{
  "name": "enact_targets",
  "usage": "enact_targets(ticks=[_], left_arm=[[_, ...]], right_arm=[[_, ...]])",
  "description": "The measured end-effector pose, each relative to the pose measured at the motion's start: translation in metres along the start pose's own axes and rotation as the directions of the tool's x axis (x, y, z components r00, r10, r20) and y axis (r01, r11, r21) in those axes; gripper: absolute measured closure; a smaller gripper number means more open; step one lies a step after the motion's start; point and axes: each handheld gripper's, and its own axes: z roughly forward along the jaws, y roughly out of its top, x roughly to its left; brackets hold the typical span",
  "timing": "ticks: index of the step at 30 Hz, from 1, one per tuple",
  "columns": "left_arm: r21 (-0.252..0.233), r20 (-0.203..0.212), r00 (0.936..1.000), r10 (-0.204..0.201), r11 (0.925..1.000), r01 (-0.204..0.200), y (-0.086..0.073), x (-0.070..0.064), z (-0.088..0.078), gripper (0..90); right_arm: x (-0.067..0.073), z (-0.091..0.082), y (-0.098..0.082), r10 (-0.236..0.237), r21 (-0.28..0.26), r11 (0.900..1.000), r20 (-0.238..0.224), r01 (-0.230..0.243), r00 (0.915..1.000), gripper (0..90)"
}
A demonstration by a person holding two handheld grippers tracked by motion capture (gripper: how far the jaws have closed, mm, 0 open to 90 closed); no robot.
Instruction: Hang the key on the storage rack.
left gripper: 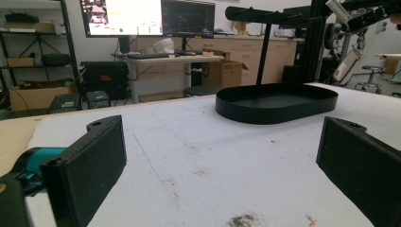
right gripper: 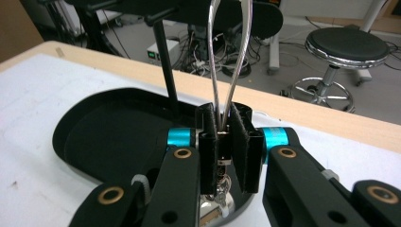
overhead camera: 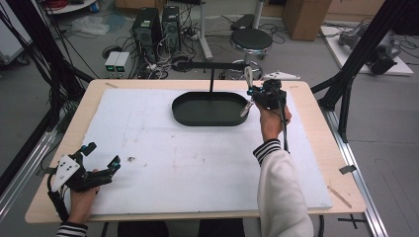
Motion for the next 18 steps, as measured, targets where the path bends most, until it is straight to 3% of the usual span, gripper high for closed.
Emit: enact_targets(ticks=[9, 13, 18], left_arm=[[-0.004, -0.001, 1.0000, -0.004, 1.0000, 0.004, 0.000, 0.000, 0.000, 2.8], [-0.004, -0.002, 1.0000, -0.005, 1.0000, 0.005, 0.000, 0.000, 0.000, 2.8], [-0.005, -0.001, 1.0000, -0.005, 1.0000, 0.005, 0.000, 0.000, 0.000, 2.8]], right_arm=[[0.000, 0.008, 0.016, -0.010, -0.018, 1.000, 0.019, 0.011, 0.9998, 82.0], [0.004, 0.013, 0.026, -0.039, -0.013, 0.999, 0.038, 0.040, 0.9985, 82.0], [0.006, 0.022, 0.024, -0.031, -0.002, 1.000, 0.050, 0.031, 0.9983, 82.0]])
